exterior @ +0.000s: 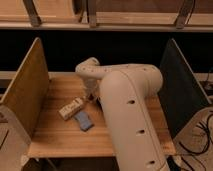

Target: Drag the pepper across the table

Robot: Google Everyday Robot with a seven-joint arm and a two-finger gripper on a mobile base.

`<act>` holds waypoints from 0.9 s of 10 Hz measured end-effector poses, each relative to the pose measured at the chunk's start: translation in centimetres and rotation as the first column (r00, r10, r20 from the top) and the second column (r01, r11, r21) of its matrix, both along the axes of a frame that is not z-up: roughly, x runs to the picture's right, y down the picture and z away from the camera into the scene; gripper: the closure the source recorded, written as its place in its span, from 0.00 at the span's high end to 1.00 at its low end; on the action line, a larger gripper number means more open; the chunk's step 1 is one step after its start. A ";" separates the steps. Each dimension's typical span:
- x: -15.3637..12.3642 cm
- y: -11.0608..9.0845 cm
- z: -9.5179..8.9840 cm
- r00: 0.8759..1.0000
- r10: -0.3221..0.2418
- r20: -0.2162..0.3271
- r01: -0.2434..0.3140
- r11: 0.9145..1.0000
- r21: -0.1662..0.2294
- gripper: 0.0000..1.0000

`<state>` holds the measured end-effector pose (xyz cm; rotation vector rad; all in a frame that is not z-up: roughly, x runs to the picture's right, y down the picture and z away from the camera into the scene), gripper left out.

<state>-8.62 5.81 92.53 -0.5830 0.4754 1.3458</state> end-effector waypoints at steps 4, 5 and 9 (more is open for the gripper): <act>0.5 -0.4 1.7 1.000 0.000 0.019 0.001 1.000 -0.014 0.10; 0.6 -0.6 2.3 1.000 0.001 0.023 -0.001 1.000 -0.017 0.10; 0.1 -1.1 4.0 0.999 -0.010 0.053 0.012 0.999 -0.033 0.21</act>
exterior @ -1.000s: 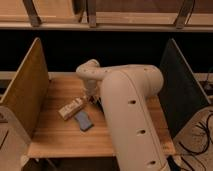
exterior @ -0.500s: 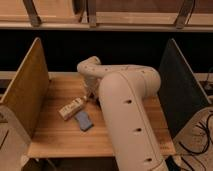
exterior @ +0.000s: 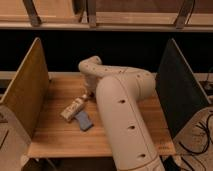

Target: Drag the pepper across the table

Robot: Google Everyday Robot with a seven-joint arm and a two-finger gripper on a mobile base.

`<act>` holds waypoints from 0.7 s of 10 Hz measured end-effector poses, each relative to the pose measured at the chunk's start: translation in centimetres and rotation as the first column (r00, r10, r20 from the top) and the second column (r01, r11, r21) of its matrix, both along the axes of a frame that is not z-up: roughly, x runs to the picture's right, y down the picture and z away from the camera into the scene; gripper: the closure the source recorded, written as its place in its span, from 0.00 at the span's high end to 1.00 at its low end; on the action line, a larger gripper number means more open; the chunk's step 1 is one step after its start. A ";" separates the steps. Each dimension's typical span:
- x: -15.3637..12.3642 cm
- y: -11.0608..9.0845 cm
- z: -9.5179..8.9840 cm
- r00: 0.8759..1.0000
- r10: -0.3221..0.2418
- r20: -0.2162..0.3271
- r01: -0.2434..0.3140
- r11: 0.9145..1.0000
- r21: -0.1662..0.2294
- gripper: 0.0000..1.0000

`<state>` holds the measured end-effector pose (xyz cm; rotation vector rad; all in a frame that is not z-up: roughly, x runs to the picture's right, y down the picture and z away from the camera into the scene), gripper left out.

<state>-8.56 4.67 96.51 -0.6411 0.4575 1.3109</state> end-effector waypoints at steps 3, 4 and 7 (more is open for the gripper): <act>0.0 -0.1 -0.1 1.000 -0.001 -0.001 0.001 1.000 -0.005 0.31; 0.0 -0.1 -0.1 1.000 -0.001 -0.001 0.001 1.000 -0.005 0.31; 0.0 -0.1 -0.1 1.000 -0.002 -0.002 0.002 1.000 -0.005 0.31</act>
